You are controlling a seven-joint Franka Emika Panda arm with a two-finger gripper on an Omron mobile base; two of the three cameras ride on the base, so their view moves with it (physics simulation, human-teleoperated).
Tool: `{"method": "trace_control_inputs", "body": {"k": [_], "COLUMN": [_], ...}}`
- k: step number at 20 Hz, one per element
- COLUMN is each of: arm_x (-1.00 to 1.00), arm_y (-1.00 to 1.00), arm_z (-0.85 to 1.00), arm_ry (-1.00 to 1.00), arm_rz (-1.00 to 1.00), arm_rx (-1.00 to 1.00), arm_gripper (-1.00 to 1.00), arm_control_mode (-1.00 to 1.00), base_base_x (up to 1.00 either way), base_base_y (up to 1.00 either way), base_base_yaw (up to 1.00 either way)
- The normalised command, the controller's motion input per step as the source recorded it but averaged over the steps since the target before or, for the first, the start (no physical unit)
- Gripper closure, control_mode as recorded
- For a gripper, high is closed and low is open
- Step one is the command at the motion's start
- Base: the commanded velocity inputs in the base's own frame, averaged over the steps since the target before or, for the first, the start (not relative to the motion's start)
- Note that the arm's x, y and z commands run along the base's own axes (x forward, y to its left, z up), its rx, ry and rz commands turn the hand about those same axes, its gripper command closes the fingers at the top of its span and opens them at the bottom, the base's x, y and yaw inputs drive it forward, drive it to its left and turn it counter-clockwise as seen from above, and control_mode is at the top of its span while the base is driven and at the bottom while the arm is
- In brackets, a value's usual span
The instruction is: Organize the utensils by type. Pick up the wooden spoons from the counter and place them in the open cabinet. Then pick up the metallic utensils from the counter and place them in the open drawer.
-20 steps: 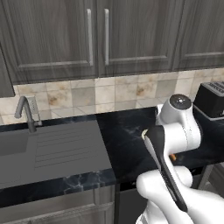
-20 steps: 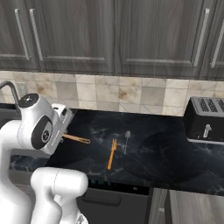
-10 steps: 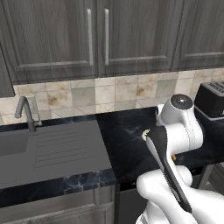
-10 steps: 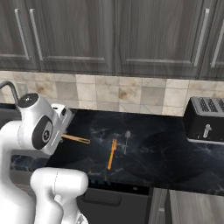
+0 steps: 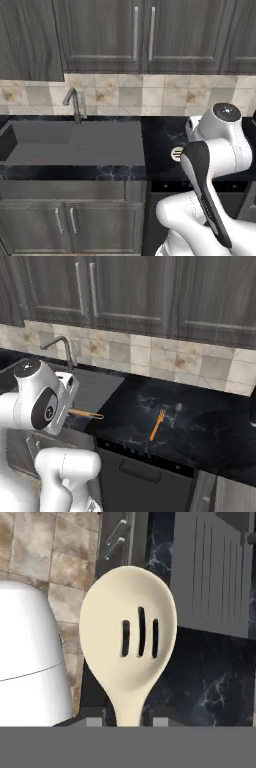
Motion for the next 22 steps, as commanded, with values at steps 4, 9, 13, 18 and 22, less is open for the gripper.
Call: {"method": "trace_control_inputs", "body": {"k": [4, 9, 13, 18, 22], "arm_x": [0.0, 0.0, 0.0, 0.0, 0.0], "arm_y": [0.0, 0.0, 0.0, 0.0, 0.0], "arm_z": [0.0, 0.0, 0.0, 0.0, 0.0], "arm_ry": [0.0, 0.0, 0.0, 0.0, 0.0], "arm_rz": [0.0, 0.0, 0.0, 0.0, 0.0], "arm_rx": [0.0, 0.0, 0.0, 0.0, 0.0], "arm_gripper": [1.0, 1.0, 1.0, 1.0, 1.0], "arm_control_mode": [1.0, 1.0, 1.0, 1.0, 1.0], "base_base_x": [-0.49, -0.44, -0.19, 0.16, 0.6], "base_base_y": [0.06, 0.11, 0.15, 0.25, 0.09], "base_base_yaw": [0.95, 0.94, 0.86, 0.69, 0.5]}}
